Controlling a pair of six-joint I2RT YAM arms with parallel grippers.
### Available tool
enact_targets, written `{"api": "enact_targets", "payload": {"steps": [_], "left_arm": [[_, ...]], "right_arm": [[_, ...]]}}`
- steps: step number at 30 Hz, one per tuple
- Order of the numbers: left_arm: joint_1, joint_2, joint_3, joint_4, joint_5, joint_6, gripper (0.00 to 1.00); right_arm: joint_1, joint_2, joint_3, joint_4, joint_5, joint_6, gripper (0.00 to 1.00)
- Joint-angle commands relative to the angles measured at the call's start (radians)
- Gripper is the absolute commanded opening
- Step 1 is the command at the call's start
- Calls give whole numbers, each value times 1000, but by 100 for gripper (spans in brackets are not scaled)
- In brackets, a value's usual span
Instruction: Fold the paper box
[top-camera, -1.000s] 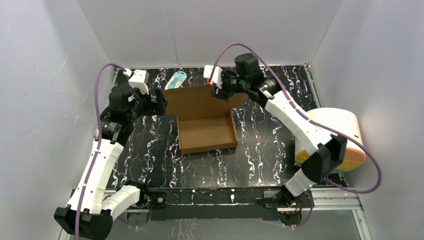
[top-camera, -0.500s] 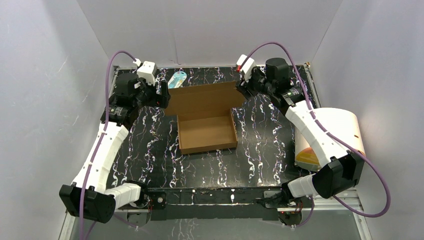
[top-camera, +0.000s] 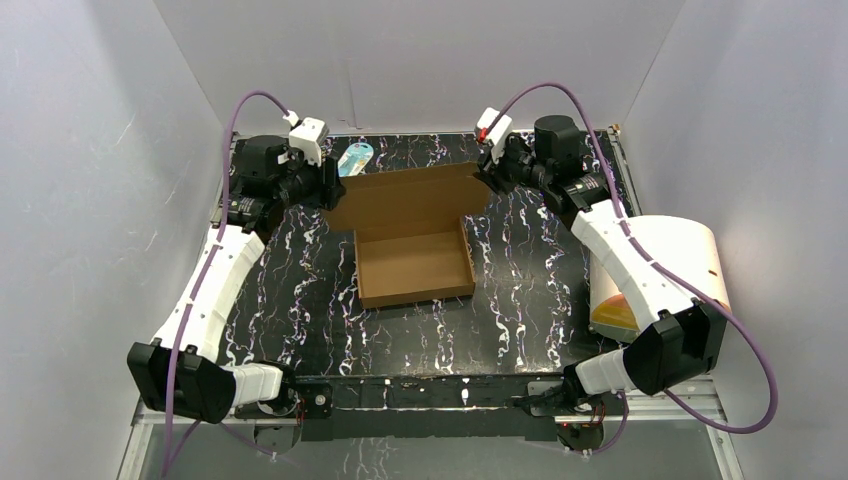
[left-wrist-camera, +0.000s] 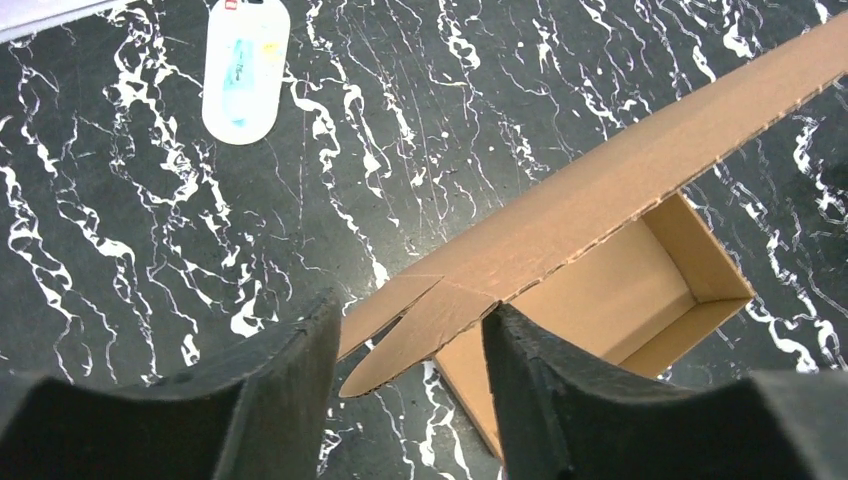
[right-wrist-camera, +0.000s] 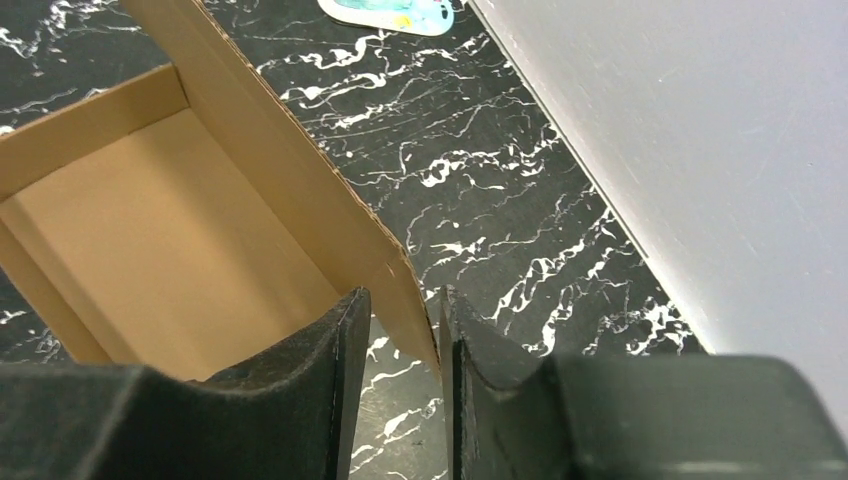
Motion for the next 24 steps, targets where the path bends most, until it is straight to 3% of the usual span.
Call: {"api": "enact_targets", "payload": {"steps": [1,6,9,12,18,21,24], "left_arm": [[5,-15,42,-18,33,0,45],[4,-28,48,-23,14,-60,14],[0,-35,45,-24,1,-120,3],[-10,-43,38,-24,-53,-188,0],[-63,-54,11,-4,-186,-321,0],[-122,-44,5,17,-310,-376,0],[-196,-24,1,49,-455,-431,3]], "right_arm": [[-4,3,7,56,-50,42,36],[-3,-2,14,60,-30,129,21],[3,-12,3,85,-13,208,11],[32,-25,-7,101,73,280,6],[147,-18,-14,106,399,377,5],[219,18,5,103,640,454,5],[261,53,22,123,752,549,5]]}}
